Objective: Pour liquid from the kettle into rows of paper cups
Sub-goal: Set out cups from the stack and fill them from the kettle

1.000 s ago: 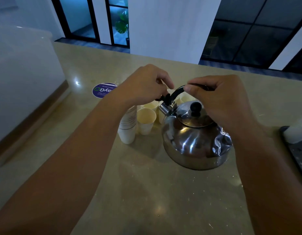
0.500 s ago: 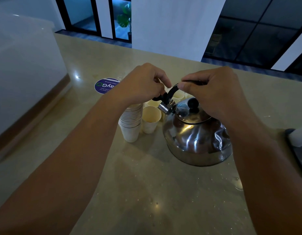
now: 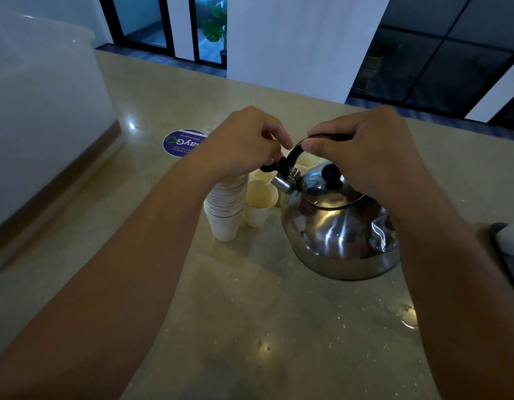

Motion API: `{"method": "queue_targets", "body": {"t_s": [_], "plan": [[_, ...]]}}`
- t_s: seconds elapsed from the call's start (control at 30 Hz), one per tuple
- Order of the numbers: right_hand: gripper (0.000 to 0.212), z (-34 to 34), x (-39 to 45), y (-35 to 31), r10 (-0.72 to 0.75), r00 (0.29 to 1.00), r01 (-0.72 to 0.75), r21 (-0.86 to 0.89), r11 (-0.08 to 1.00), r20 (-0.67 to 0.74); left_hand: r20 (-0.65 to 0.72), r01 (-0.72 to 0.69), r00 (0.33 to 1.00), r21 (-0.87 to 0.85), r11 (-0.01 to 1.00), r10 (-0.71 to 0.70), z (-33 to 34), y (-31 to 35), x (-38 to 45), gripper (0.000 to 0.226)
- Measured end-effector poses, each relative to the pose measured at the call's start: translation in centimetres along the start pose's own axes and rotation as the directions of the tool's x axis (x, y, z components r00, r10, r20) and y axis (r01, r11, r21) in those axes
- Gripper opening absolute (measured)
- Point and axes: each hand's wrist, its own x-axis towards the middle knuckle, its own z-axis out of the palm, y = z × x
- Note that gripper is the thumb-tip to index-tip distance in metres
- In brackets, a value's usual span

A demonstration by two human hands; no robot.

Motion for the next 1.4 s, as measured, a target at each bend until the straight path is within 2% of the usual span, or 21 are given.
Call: {"method": "queue_targets", "body": {"t_s": [1.03, 1.17, 1.4], "plan": [[0.019, -0.4, 0.0, -0.2, 0.029, 1.000, -0.028, -0.026, 0.999, 0.012, 0.001, 0.004, 1.000, -0.037, 0.999, -0.004, 0.4, 0.1, -0.1, 0.029], [0.016, -0.8, -0.6, -0.2, 0.046, 0.998, -0.044, 0.042, 0.998, -0.041, -0.013, -0.015, 1.000, -0.044, 0.999, 0.015, 0.1, 0.6, -0.1, 0.033], [0.013, -3.4, -2.3, 0.3, 0.119, 0.960, -0.059, 0.230, 0.971, -0.254, -0.096, -0.141, 0.987, -0.090, 0.986, 0.132, 0.3, 4.3, 0.0, 0.029]]}}
